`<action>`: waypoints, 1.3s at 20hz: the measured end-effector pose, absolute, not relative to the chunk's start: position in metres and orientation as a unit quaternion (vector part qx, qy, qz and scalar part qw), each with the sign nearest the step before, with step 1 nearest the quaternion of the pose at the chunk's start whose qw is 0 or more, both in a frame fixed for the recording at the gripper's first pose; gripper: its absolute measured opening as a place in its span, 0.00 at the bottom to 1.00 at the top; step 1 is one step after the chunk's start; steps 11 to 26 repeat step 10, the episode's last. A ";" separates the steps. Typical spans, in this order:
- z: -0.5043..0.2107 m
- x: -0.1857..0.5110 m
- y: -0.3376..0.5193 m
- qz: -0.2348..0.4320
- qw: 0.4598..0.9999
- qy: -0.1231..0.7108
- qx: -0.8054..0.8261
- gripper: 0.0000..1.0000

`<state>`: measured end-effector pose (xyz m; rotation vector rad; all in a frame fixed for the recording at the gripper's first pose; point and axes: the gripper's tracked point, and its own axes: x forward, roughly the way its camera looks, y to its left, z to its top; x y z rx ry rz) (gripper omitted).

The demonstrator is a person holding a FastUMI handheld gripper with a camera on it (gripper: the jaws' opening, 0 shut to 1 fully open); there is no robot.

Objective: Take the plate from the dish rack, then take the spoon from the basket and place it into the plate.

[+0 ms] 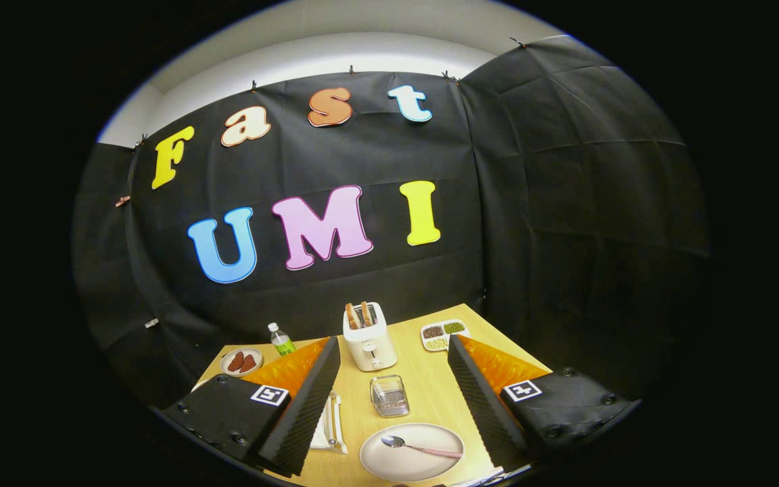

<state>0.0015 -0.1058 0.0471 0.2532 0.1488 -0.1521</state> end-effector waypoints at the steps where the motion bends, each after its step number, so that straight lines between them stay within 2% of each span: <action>1: 0.048 0.002 -0.109 -0.080 0.986 0.072 0.124 0.99; 26: 0.051 0.006 -0.121 -0.096 0.984 0.060 0.135 0.99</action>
